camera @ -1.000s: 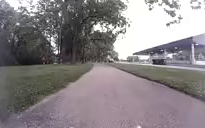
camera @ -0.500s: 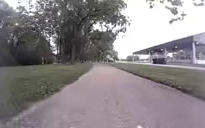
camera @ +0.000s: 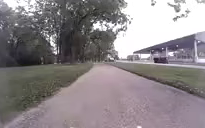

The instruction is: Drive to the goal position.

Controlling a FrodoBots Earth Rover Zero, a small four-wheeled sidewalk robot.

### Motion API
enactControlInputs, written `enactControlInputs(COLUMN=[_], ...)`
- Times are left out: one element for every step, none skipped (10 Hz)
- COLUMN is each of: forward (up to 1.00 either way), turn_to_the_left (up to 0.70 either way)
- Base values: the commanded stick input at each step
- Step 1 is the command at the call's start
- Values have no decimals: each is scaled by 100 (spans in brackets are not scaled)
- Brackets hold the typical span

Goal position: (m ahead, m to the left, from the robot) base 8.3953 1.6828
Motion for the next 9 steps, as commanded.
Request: enactControlInputs(forward=[70,70,70,70,70,70,70,70,70], turn_to_the_left=[0,0,0,0,0,0,0,0,0])
